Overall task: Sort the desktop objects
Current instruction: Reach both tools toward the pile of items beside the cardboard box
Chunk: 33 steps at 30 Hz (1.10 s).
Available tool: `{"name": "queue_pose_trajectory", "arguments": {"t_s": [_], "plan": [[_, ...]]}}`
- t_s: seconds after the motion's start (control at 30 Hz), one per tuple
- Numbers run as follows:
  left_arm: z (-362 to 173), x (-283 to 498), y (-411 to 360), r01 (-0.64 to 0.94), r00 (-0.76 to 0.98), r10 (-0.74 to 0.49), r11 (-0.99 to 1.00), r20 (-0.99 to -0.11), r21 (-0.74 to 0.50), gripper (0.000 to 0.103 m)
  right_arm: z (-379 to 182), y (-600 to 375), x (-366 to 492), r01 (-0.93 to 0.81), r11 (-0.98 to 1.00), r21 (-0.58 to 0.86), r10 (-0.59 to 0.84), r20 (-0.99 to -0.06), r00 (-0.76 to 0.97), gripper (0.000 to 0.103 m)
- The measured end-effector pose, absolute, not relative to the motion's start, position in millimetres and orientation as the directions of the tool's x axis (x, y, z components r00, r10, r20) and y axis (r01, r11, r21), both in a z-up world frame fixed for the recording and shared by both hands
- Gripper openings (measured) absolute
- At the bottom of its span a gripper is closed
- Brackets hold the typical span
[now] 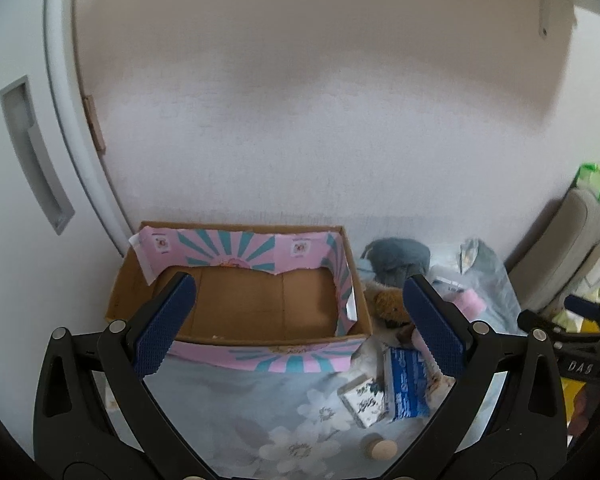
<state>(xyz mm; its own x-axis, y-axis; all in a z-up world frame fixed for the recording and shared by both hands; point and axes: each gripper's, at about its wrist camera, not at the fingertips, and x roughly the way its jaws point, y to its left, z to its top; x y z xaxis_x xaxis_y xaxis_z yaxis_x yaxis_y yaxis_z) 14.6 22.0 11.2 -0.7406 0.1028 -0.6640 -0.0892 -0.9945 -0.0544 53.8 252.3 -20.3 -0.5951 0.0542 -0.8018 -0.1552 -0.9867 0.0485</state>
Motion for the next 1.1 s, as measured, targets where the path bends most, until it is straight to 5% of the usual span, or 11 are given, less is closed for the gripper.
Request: {"name": "queue_pose_trajectory", "arguments": {"t_s": [0.83,1.1], "plan": [[-24.5,1.4,114.6,-0.322,-0.591,0.261,-0.944,-0.763,-0.074,0.103,-47.2,302.2,59.9,-0.122,-0.984,0.132,-0.038,-0.820,-0.572,0.103],[-85.5,-53.7,180.9,-0.330,-0.546,0.153,-0.943,-0.824,0.043,0.103,-97.0,331.9,20.7,-0.007,-0.989,0.148,-0.120,-0.830,-0.545,0.102]]}}
